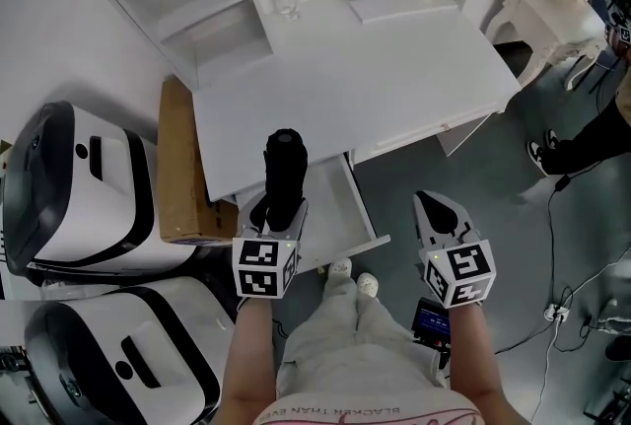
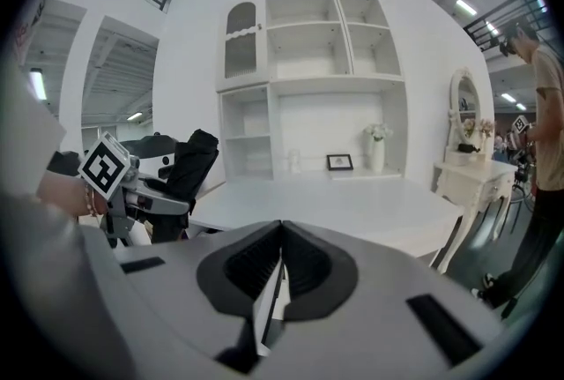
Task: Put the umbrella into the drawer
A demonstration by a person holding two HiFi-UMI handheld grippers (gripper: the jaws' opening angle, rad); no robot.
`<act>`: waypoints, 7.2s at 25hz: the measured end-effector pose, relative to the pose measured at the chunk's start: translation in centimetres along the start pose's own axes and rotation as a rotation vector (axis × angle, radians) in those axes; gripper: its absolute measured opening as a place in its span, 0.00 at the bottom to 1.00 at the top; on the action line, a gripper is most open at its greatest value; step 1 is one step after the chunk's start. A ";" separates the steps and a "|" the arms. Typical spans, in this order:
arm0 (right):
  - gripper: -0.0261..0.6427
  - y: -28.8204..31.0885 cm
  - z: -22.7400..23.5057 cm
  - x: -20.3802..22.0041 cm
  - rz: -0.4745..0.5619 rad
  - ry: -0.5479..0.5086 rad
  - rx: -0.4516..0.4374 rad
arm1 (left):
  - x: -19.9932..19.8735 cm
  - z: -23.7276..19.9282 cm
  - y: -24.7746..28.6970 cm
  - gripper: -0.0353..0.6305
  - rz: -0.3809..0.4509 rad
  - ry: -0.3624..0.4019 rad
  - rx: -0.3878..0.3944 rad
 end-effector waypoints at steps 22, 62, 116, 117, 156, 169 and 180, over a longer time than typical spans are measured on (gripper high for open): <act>0.05 1.0 0.7 1.7 -0.080 0.029 0.054 | 7.9 0.7 6.5 0.44 -0.385 0.033 0.204; 0.05 5.3 0.9 6.4 -0.226 0.086 0.056 | 22.0 1.7 14.1 0.44 -0.832 0.035 0.313; 0.05 4.6 0.7 8.5 -0.299 0.095 0.038 | 24.1 2.1 17.5 0.82 -0.881 -0.090 0.218; 0.05 4.5 0.8 8.2 -0.293 0.092 0.038 | 23.7 2.1 17.3 0.82 -0.875 -0.087 0.216; 0.05 2.3 0.4 -4.4 0.035 -0.042 0.043 | 2.0 -1.0 7.0 0.46 -0.218 -0.146 0.155; 0.05 1.1 -1.3 -9.4 0.161 -0.097 0.033 | -7.0 -2.1 1.4 0.08 0.120 -0.079 0.076; 0.05 0.6 -2.0 -12.5 0.239 -0.135 0.033 | -14.9 -3.4 -5.3 0.07 0.433 0.061 0.013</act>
Point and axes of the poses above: the fingertips, and each gripper's own axes: y forward along the fingers, z to its right, x out of its underside, the point moved 1 cm from there along -y, backward along the fingers
